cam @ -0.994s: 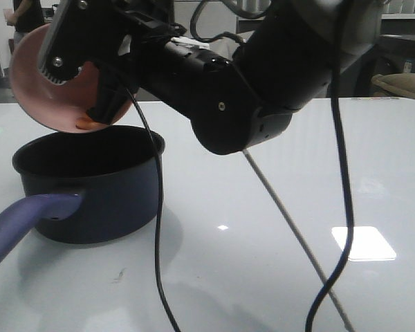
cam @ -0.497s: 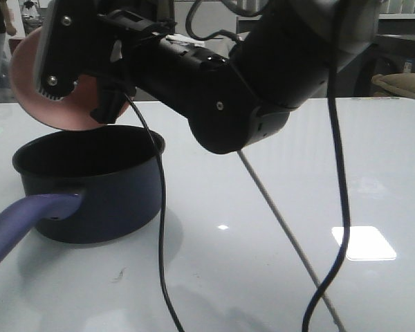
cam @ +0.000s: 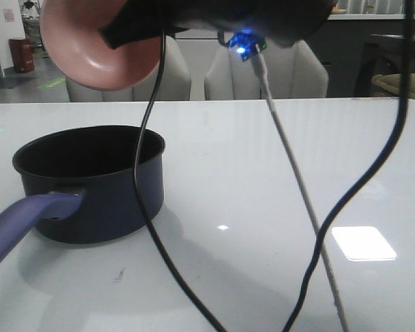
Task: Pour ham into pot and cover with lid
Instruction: 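Tilt the pink bowl with the right gripper to pour ham into saucepan, then carry the empty pink bowl back and lower it onto the table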
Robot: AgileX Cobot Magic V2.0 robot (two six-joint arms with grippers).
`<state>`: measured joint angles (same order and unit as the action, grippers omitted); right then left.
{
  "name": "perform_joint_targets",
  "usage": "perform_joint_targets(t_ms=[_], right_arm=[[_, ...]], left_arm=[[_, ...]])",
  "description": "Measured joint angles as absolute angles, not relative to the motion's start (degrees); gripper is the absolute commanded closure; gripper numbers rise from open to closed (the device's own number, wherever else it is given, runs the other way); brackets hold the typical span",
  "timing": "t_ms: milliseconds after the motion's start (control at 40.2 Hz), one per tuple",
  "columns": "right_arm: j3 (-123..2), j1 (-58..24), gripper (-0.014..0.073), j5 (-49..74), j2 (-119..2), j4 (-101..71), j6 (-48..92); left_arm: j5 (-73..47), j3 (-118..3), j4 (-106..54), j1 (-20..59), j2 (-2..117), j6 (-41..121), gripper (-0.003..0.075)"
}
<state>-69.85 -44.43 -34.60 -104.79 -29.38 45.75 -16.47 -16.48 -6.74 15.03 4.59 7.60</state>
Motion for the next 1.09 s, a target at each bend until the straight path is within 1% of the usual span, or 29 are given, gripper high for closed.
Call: perform_joint_targets(t_ms=[199, 423, 497, 671, 796, 970, 1094], right_arm=[[-69.9, -40.0, 0.0456, -9.3, -96.5, -38.2, 45.3], [-69.9, -30.0, 0.0456, 15.3, -91.7, -42.5, 45.2], [-69.9, -26.4, 0.0456, 20.6, -91.3, -42.5, 45.0], [-69.9, -17.8, 0.0456, 28.2, -91.2, -39.8, 41.9], [-69.9, -13.5, 0.0456, 31.5, -91.3, -34.0, 34.8], [-69.9, -11.3, 0.0456, 35.9, -93.6, -22.1, 23.5], [-69.9, -10.9, 0.0456, 37.7, -96.3, -17.4, 17.5]], left_arm=[[-16.5, -16.5, -6.7, 15.0, 4.6, 7.6, 0.0115], [-16.5, -16.5, -6.7, 15.0, 4.6, 7.6, 0.0115], [-16.5, -16.5, -6.7, 15.0, 4.6, 7.6, 0.0115], [-16.5, -16.5, -6.7, 15.0, 4.6, 7.6, 0.0115], [-16.5, -16.5, -6.7, 15.0, 4.6, 7.6, 0.0115], [-16.5, -16.5, -6.7, 15.0, 4.6, 7.6, 0.0115], [-16.5, -16.5, -6.7, 15.0, 4.6, 7.6, 0.0115]])
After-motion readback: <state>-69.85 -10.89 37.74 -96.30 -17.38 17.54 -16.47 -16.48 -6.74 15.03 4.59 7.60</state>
